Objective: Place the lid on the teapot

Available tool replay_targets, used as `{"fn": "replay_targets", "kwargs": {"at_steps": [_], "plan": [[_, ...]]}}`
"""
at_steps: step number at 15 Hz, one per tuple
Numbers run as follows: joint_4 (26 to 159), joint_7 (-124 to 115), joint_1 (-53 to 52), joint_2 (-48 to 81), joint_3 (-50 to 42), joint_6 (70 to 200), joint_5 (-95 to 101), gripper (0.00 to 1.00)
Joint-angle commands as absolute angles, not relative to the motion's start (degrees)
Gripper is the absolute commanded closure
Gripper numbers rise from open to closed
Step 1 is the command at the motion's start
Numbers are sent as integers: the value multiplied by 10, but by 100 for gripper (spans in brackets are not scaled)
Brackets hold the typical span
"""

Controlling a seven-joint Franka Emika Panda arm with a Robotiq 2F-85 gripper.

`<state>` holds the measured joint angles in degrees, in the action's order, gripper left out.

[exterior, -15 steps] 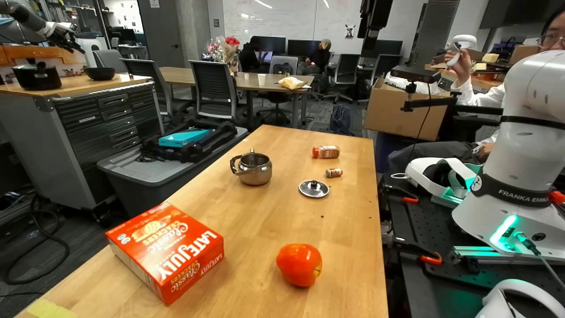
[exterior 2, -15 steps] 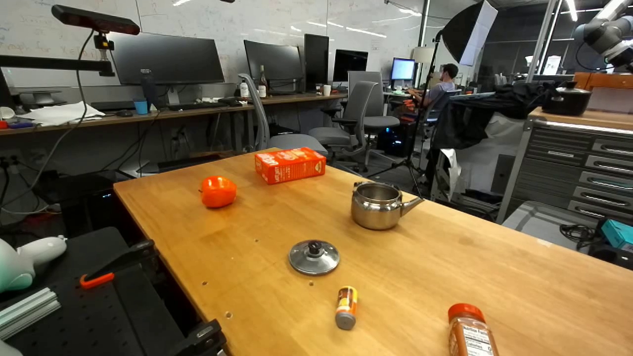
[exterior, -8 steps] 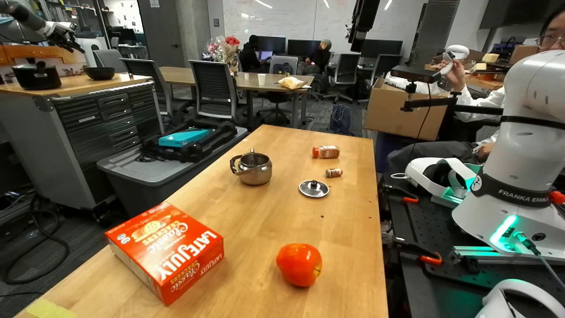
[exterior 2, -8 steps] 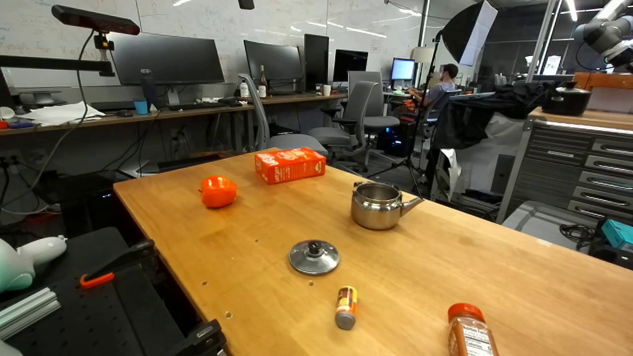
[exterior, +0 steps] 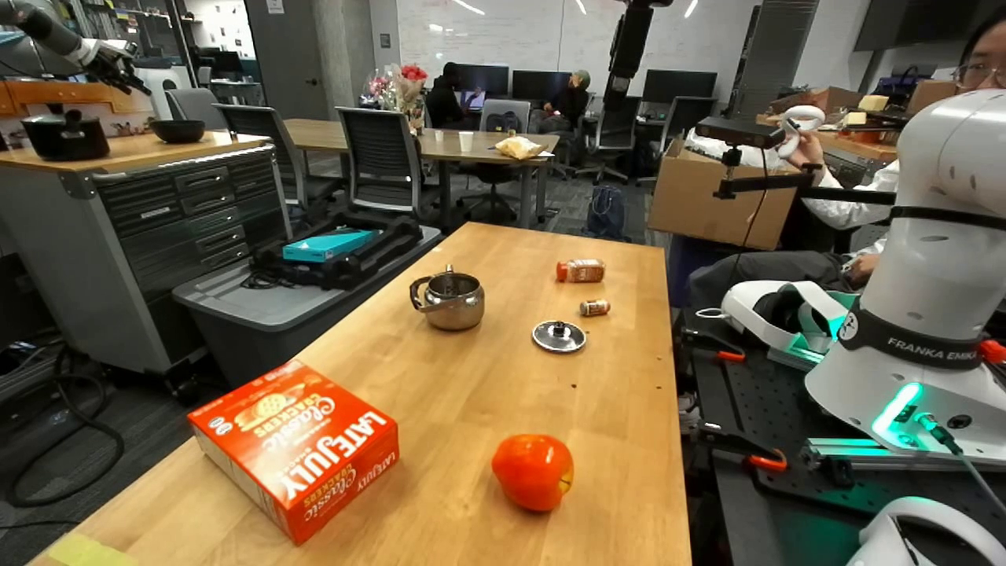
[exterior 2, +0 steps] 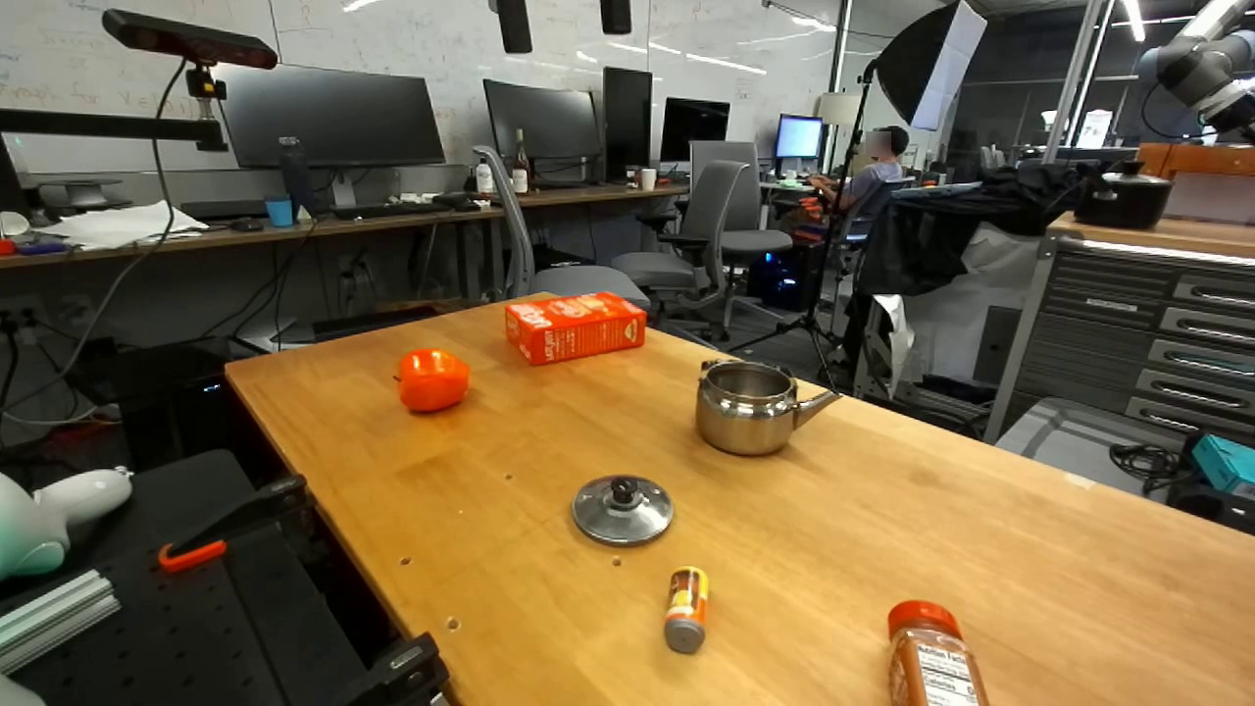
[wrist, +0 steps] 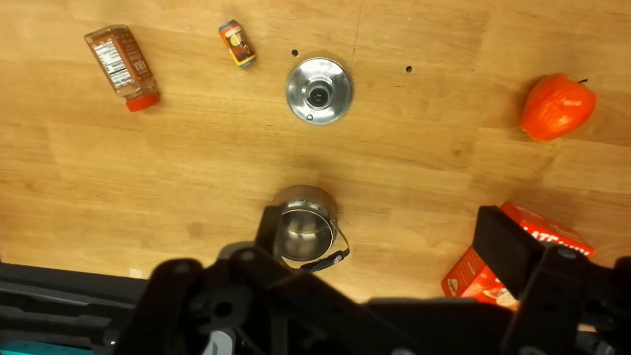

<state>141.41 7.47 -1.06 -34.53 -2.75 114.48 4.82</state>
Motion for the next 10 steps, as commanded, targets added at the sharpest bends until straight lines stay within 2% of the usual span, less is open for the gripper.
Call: {"fn": "replay_targets", "kwargs": {"at_steps": [1, 10], "plan": [[1404, 110, -16, -322, -52, 1158, 19, 0], [1435, 99, -11, -236, -41, 1291, 9, 0]]}}
